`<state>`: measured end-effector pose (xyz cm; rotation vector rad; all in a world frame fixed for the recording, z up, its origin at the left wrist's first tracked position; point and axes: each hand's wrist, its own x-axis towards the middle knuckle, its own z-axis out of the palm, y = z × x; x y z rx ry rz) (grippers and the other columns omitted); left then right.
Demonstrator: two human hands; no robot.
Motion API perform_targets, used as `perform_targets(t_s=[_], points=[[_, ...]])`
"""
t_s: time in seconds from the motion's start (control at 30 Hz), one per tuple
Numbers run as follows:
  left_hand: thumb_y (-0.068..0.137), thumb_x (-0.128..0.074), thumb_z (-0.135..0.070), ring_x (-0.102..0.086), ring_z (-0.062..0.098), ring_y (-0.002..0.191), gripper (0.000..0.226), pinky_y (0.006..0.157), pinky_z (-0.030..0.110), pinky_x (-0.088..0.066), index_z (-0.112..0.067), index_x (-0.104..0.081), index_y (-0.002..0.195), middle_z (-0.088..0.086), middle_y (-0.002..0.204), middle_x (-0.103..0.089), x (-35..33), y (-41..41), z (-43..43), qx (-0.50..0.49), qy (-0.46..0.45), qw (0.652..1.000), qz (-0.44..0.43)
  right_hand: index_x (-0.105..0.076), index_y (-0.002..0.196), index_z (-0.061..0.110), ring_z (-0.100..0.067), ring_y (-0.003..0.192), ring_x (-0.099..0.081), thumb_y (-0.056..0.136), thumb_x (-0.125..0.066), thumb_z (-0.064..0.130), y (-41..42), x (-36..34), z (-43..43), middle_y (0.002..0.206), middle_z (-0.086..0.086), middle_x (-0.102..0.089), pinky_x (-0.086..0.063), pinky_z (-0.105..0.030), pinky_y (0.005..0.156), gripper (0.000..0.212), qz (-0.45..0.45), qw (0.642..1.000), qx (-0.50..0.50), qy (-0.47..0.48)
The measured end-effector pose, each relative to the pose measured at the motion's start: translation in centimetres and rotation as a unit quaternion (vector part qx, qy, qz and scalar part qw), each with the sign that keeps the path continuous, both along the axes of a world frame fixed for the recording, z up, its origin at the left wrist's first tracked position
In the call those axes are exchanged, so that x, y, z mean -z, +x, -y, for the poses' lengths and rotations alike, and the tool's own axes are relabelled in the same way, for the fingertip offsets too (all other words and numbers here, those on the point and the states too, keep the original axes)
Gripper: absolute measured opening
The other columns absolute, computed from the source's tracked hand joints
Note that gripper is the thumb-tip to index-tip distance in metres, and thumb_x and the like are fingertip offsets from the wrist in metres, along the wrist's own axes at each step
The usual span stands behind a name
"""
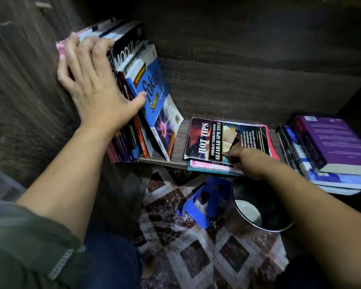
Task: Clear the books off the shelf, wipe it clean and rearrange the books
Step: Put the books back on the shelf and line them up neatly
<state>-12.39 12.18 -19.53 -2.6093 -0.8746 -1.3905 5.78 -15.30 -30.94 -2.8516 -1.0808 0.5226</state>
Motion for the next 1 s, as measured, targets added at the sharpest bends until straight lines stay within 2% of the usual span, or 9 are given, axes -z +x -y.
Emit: perform_targets(t_s=[0.23,0.33,0.43,0.53,0.63,0.77,0.87,0.93,1.0], points=[[0.063,-0.066,-0.059,-0.013,0.026,0.146,0.091,0.115,0.044,-0.009,-0.019,-0.035,0.139,0.005,0.147,-0.033,0.1,-0.2,0.0,0.007,0.002,1.0,0.007,-0.036,0.142,0.024,-0.034,0.119,-0.055,0.088,-0.046,0.006,0.4,-0.6,0.4,0.133,-0.018,-0.053,-0.044,-0.038,0.099,0.058,0.052,0.993,0.087,-0.057],[0.064,-0.066,-0.059,-0.014,0.027,0.146,0.09,0.115,0.045,-0.01,-0.019,-0.036,0.139,0.005,0.147,-0.034,0.1,-0.1,-0.1,0.005,0.005,1.0,0.006,-0.035,0.141,0.022,-0.033,0.129,-0.044,0.092,-0.049,0.036,-0.6,0.0,-1.0,0.145,-0.014,-0.041,-0.038,-0.044,0.106,0.053,0.074,0.996,0.037,-0.021],[0.065,-0.064,-0.059,-0.014,0.026,0.146,0.088,0.115,0.044,-0.009,-0.019,-0.037,0.138,0.004,0.146,-0.035,0.1,0.0,-0.2,0.006,0.006,1.0,0.008,-0.013,0.152,0.03,-0.032,0.144,-0.021,0.084,-0.052,0.065,-2.2,1.1,-2.7,0.159,-0.008,-0.017,-0.023,-0.052,0.113,0.086,0.122,0.991,-0.049,-0.029],[0.074,-0.059,-0.058,-0.018,0.025,0.145,0.076,0.114,0.043,-0.01,-0.018,-0.042,0.136,0.004,0.143,-0.039,0.2,0.1,-0.3,0.016,0.016,0.999,0.035,0.002,0.153,0.028,-0.039,0.143,-0.017,0.08,-0.059,0.065,-2.9,2.2,-4.1,0.16,-0.011,-0.007,-0.028,-0.054,0.11,0.101,0.154,0.984,-0.049,-0.072],[0.082,-0.056,-0.05,-0.023,0.023,0.143,0.062,0.112,0.042,-0.016,-0.019,-0.046,0.134,0.003,0.138,-0.045,0.5,0.1,-0.5,0.033,0.025,0.997,0.067,-0.004,0.153,0.019,-0.042,0.136,-0.031,0.088,-0.053,0.056,-3.1,2.8,-4.9,0.157,-0.015,-0.018,-0.042,-0.051,0.099,0.089,0.199,0.973,-0.066,-0.099],[0.083,-0.054,-0.028,-0.026,0.018,0.139,0.05,0.108,0.043,-0.021,-0.022,-0.049,0.132,-0.002,0.135,-0.048,0.5,-0.1,-0.8,0.061,0.027,0.993,0.098,-0.037,0.134,0.012,-0.028,0.111,-0.059,0.095,-0.045,0.045,-2.9,1.2,-4.6,0.131,-0.007,-0.053,-0.05,-0.039,0.077,0.052,0.278,0.959,-0.052,0.028],[0.075,-0.051,-0.017,-0.03,0.018,0.137,0.056,0.106,0.041,-0.021,-0.024,-0.052,0.131,-0.004,0.131,-0.052,0.3,-0.1,-0.8,0.072,0.017,0.991,0.115,-0.05,0.121,0.008,-0.034,0.094,-0.064,0.092,-0.051,0.044,-2.8,-1.1,-4.9,0.111,-0.014,-0.064,-0.049,-0.039,0.069,0.047,0.293,0.943,0.012,0.154],[0.071,-0.048,-0.013,-0.032,0.017,0.136,0.059,0.103,0.037,-0.021,-0.025,-0.055,0.128,-0.007,0.128,-0.054,0.2,0.1,-0.6,0.066,0.008,0.99,0.127,-0.058,0.105,0.003,-0.039,0.07,-0.066,0.084,-0.047,0.045,-3.4,-2.7,-5.7,0.087,-0.02,-0.067,-0.048,-0.039,0.055,0.048,0.318,0.904,0.046,0.282],[0.07,-0.046,-0.012,-0.035,0.017,0.134,0.059,0.098,0.033,-0.02,-0.027,-0.057,0.125,-0.009,0.125,-0.057,0.0,0.3,-0.5,0.059,0.0,0.989,0.139,-0.06,0.106,0.002,-0.041,0.066,-0.064,0.079,-0.04,0.046,-4.2,-4.5,-7.2,0.084,-0.021,-0.068,-0.048,-0.04,0.053,0.055,0.309,0.873,0.078,0.37]])
